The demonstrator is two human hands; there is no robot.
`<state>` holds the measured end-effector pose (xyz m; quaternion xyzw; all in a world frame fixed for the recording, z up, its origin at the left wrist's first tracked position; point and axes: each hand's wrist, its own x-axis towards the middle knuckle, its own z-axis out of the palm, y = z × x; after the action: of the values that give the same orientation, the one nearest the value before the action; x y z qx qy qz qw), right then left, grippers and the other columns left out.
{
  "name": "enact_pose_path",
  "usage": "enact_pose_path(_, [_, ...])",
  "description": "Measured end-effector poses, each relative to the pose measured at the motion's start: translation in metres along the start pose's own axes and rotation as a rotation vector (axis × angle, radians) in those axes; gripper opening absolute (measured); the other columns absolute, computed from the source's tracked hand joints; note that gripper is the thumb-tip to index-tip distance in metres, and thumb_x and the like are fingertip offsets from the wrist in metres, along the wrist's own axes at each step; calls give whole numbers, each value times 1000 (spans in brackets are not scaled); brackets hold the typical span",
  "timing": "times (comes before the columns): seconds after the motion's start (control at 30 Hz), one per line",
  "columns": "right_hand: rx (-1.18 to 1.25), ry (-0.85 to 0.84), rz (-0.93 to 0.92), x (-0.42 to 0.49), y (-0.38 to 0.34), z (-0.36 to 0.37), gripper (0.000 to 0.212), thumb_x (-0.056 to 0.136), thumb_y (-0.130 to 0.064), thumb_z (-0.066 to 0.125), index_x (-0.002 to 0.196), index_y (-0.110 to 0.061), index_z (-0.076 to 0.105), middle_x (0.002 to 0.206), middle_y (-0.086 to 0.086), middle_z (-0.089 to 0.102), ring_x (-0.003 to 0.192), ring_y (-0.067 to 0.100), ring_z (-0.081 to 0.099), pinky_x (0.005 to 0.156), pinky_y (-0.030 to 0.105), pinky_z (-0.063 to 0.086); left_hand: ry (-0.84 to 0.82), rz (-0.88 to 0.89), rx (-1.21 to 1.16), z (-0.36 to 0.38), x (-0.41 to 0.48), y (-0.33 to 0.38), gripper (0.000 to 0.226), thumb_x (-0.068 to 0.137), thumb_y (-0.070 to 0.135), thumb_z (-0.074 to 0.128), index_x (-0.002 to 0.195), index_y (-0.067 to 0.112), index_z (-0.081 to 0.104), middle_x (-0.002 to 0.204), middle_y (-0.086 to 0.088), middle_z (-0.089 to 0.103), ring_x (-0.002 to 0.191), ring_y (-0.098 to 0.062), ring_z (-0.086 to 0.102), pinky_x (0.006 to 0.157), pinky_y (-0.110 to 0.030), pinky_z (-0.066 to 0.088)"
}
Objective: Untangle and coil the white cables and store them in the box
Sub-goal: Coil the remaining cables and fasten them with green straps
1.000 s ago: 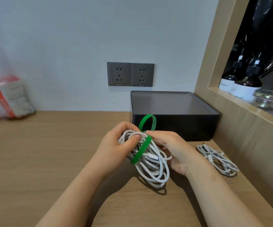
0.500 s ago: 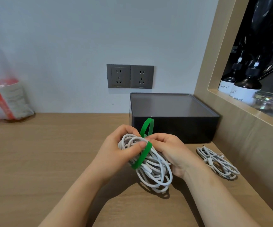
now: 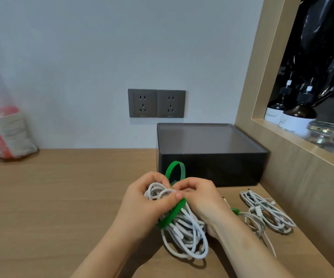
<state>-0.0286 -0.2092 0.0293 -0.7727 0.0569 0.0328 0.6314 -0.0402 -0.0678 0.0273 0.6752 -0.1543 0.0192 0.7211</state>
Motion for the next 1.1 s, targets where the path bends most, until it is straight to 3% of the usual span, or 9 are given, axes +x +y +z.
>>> enact_pose_path(0.13, [-12, -21, 7, 1, 0, 1, 8, 80, -11, 69, 86, -16, 67, 79, 2, 72, 71, 16, 71, 66, 30, 59, -9, -94, -123, 2, 1, -4, 22, 66, 9, 82, 72, 14, 61, 81, -18, 65, 78, -41, 65, 74, -56, 56])
enact_pose_path(0.23, [60, 14, 20, 2, 2, 3, 9, 79, -9, 70, 85, -15, 68, 79, 5, 73, 72, 19, 71, 68, 34, 59, 7, -131, -221, 3, 2, -4, 21, 71, -3, 74, 70, 11, 60, 74, -16, 62, 69, -36, 63, 68, -48, 54])
enact_pose_path(0.37, [174, 92, -12, 3, 5, 4, 11, 79, -5, 70, 82, -16, 69, 77, 5, 73, 76, 21, 71, 76, 41, 58, -26, -83, -227, 1, 3, -1, 23, 65, 2, 79, 71, 11, 59, 74, -16, 60, 70, -35, 62, 70, -51, 53])
enact_pose_path(0.5, [244, 139, -42, 3, 6, 6, 11, 78, -5, 70, 79, -16, 70, 78, 4, 73, 78, 21, 71, 77, 43, 58, 6, -98, -225, -1, 4, -2, 20, 70, -3, 72, 69, 11, 59, 70, -13, 60, 65, -30, 62, 63, -42, 52])
enact_pose_path(0.57, [234, 153, -67, 3, 5, 7, 11, 78, -6, 71, 77, -17, 71, 78, 3, 73, 79, 20, 71, 77, 41, 58, 41, -99, -196, -2, 5, -4, 21, 74, -4, 72, 69, 11, 58, 71, -15, 60, 67, -33, 61, 67, -45, 52])
enact_pose_path(0.7, [338, 161, -107, 1, 2, 5, 13, 79, -2, 68, 78, -14, 71, 76, 3, 73, 71, 16, 72, 62, 28, 57, 99, -90, -121, -3, 7, -6, 22, 76, -4, 69, 69, 12, 57, 67, -9, 62, 61, -26, 65, 59, -37, 53])
enact_pose_path(0.83, [376, 116, -135, -1, -1, 3, 13, 80, -3, 66, 80, -14, 71, 79, 6, 74, 75, 19, 72, 67, 32, 58, 94, -126, -197, -1, 6, -8, 19, 76, 0, 71, 73, 12, 57, 74, -18, 60, 69, -38, 62, 68, -52, 52])
enact_pose_path(1.0, [164, 47, -246, -6, -3, 2, 23, 81, -2, 67, 86, -24, 67, 81, -5, 73, 74, 7, 70, 60, 19, 55, 155, -147, -355, 6, 5, -7, 22, 80, -8, 63, 72, 10, 53, 65, -16, 52, 58, -30, 55, 57, -39, 47])
enact_pose_path(1.1, [19, 98, -313, -5, -1, 5, 23, 82, -7, 68, 84, -30, 66, 85, -8, 72, 77, 4, 69, 65, 20, 57, 166, -166, -333, 6, 6, -11, 21, 78, -4, 66, 71, 12, 54, 66, -15, 55, 61, -32, 56, 60, -41, 48])
